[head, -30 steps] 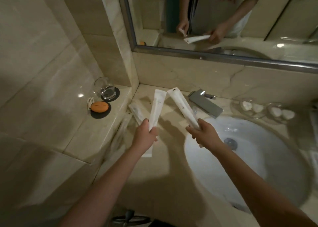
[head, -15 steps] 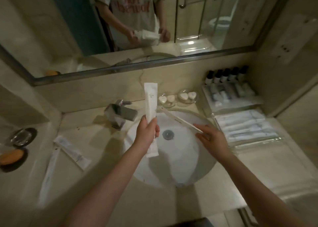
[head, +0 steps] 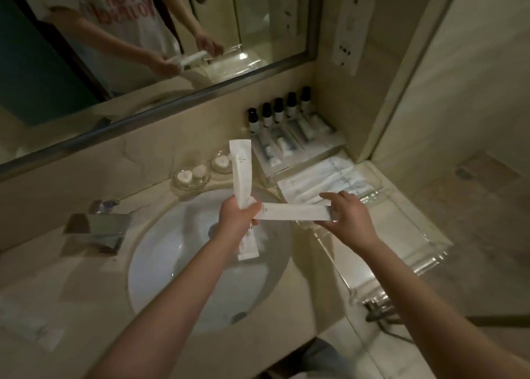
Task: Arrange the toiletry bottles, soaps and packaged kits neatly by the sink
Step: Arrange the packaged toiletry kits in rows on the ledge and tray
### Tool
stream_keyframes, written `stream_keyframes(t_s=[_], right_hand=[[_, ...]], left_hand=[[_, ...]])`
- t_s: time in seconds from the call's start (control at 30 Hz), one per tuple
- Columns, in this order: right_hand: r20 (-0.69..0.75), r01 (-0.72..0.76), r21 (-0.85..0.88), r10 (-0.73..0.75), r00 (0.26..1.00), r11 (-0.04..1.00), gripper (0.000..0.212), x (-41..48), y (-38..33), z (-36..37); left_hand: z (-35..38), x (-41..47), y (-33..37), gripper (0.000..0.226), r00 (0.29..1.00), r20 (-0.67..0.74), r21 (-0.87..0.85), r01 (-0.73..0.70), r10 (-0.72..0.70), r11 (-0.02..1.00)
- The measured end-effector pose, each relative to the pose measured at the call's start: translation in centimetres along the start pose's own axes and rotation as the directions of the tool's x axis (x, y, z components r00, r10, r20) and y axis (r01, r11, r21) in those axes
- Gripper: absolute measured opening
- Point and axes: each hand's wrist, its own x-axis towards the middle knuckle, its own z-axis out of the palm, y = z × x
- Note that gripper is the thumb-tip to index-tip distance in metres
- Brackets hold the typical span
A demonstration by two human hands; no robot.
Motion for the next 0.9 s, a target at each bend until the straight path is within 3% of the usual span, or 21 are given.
stream_keyframes(t_s=[0.07,0.13,0.23,0.33,0.43,0.47,0.6,0.73,0.9], right_hand=[[0.089,-0.225,0.102,0.217,0.972,0.969,0.068,-0.1,1.7,-0.7],[0.172,-0.401,0.301,0.365,0.915,0.865,0.082,-0.5,3.2,-1.3],[0.354,-0.566,0.690,0.473,0.807,0.450,0.090,-1.3,4.5,-2.2],[0.393,-0.570,0.814,0.615,0.684,0.113,0.073,-1.1,5.4,-2.2],[0.390,-0.497,0.866,0.693,0.606,-0.053,0.028,-0.8,6.3,-2.7],[0.389,-0.475,0.877,0.693,0.607,-0.077,0.011,-0.7,6.4,-3.0],[0.333,-0.499,0.866,0.709,0.621,0.031,0.025,-0.1,7.8,-4.2],[0.262,-0.507,0.851,0.727,0.635,0.136,0.025,0.4,9.1,-5.4],[0.198,-0.515,0.849,0.832,0.518,0.119,0.029,-0.7,11.0,-4.0]], left_hand=[[1.6,0.1,0.1,0.011,1.000,0.017,-0.011,-0.020,0.020,1.000],[3.1,0.2,0.1,0.010,0.999,0.022,-0.010,-0.038,0.038,0.999],[5.0,0.3,0.2,0.011,0.997,0.047,-0.019,-0.061,0.062,0.998],[6.6,0.3,0.1,0.017,0.993,0.102,-0.050,-0.060,0.065,0.997],[8.4,0.2,-0.3,0.016,0.978,0.204,0.003,-0.051,0.049,0.999],[9.2,0.0,-0.5,0.015,0.970,0.242,0.064,-0.049,0.032,0.997],[12.5,-0.8,-1.7,0.013,0.931,0.364,0.223,-0.079,-0.008,0.972],[14.4,-0.1,-2.1,0.010,0.923,0.385,0.318,-0.128,-0.004,0.939],[14.9,1.2,-2.1,0.013,0.956,0.286,0.384,-0.173,0.061,0.907]])
